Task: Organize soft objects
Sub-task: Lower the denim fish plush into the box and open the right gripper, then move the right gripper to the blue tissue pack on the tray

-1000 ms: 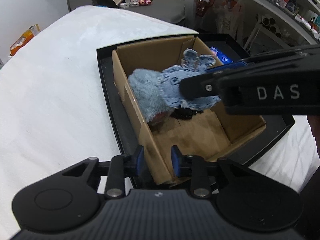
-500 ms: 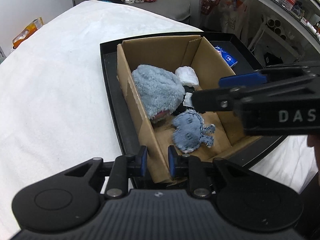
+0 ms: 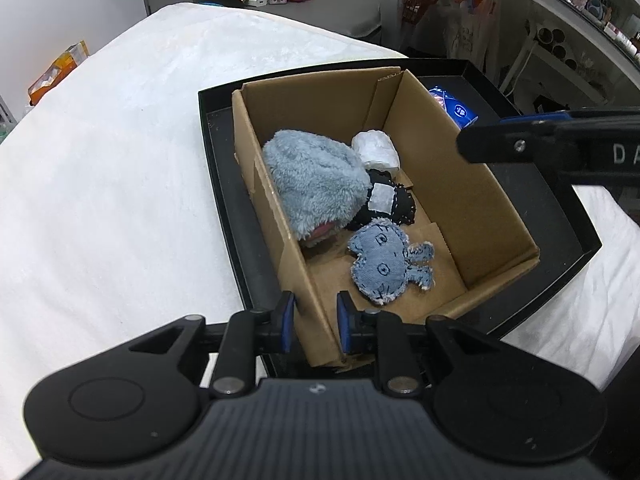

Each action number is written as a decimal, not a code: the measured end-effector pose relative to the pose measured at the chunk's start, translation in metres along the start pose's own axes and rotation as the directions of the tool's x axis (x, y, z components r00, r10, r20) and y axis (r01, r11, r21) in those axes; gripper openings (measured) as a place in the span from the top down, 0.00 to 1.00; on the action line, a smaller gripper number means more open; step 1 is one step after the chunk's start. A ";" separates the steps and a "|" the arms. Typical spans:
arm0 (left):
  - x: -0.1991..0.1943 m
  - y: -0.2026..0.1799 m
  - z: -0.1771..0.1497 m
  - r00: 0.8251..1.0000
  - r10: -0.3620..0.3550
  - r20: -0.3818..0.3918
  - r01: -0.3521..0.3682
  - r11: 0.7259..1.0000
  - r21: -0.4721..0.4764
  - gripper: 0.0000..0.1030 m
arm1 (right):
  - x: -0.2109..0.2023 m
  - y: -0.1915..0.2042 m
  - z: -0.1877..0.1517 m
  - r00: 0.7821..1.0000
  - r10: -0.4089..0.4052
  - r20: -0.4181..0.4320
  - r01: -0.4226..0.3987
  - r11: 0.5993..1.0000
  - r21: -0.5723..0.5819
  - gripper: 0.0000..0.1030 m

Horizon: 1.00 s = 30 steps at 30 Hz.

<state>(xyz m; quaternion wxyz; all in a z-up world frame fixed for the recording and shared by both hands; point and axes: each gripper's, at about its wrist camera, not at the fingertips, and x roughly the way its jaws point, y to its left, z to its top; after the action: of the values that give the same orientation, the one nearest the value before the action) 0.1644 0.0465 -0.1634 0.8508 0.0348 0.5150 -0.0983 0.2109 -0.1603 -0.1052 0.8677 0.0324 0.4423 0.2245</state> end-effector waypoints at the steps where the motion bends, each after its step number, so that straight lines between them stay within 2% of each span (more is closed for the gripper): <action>1: 0.000 -0.001 0.001 1.000 0.011 0.007 -0.011 1.000 0.004 0.76 | -0.001 -0.003 0.000 1.000 -0.007 0.008 0.007 1.000 0.005 0.47; 7: 0.004 -0.011 0.010 0.998 0.058 0.002 -0.058 0.998 0.031 0.75 | -0.007 -0.022 0.000 0.998 -0.047 0.051 0.046 0.999 0.015 0.38; 13: 0.009 -0.014 0.020 0.993 0.115 0.013 -0.115 0.993 0.023 0.62 | -0.004 -0.048 -0.004 0.995 -0.068 0.071 0.065 0.997 0.049 0.31; 16: 0.013 -0.019 0.026 0.991 0.134 0.006 -0.134 0.991 0.028 0.57 | -0.003 -0.060 -0.008 0.994 -0.071 0.086 0.066 0.996 0.060 0.23; 19: 0.017 -0.024 0.030 0.988 0.154 0.003 -0.154 0.987 0.040 0.51 | 0.000 -0.070 -0.011 0.993 -0.072 0.090 0.066 0.996 0.067 0.21; 23: 0.023 -0.028 0.036 0.982 0.188 -0.008 -0.187 0.981 0.053 0.50 | 0.006 -0.085 -0.014 0.992 -0.074 0.101 0.064 0.994 0.092 0.17; 30: 0.035 -0.035 0.047 0.971 0.239 -0.016 -0.237 0.969 0.068 0.48 | 0.015 -0.098 -0.019 0.984 -0.111 0.138 0.102 0.992 0.070 0.11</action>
<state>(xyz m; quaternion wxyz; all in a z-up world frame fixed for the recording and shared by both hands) 0.2141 0.0006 -0.1705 0.8487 0.1256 0.5137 -0.0120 0.2393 -0.2449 -0.1535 0.9063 0.0517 0.3873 0.1609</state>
